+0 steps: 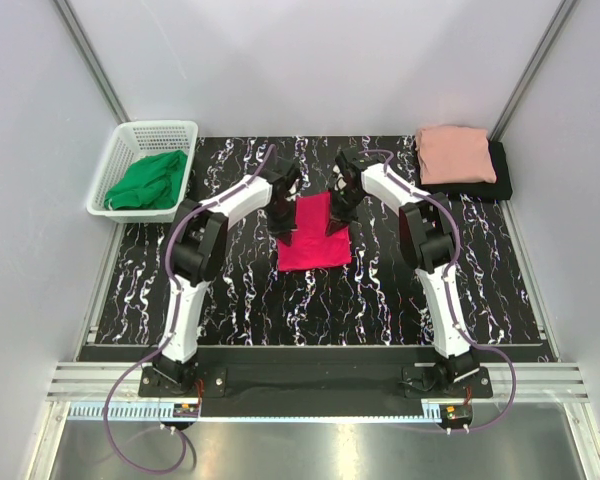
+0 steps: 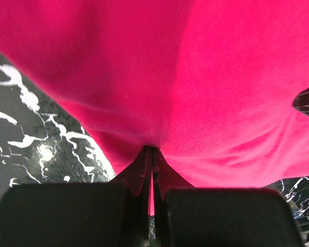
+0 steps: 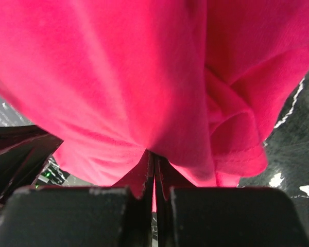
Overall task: Fold and stack the t-shirts
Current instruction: Fold the tshirt
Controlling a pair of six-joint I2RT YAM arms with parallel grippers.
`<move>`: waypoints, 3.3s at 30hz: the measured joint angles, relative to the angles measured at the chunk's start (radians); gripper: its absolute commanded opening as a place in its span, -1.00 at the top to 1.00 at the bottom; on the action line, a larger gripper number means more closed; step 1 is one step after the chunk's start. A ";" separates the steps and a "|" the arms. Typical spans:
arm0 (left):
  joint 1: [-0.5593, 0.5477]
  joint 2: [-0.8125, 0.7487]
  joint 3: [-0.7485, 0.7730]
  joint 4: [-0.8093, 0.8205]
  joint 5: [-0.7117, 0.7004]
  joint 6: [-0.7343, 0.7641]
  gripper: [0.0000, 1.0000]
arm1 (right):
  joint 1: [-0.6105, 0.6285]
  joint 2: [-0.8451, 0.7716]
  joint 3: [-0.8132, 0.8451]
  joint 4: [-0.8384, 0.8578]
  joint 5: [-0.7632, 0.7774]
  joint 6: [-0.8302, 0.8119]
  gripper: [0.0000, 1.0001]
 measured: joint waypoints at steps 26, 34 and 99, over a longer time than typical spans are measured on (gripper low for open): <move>0.003 0.198 0.327 -0.093 0.041 0.026 1.00 | -0.123 0.124 0.205 -0.098 -0.004 0.043 1.00; 0.004 0.233 0.384 -0.092 0.068 0.028 1.00 | -0.140 0.199 0.349 -0.168 0.010 0.048 1.00; 0.129 -0.317 -0.083 -0.042 0.116 -0.026 0.66 | -0.483 -0.192 -0.279 0.318 -0.316 0.080 0.23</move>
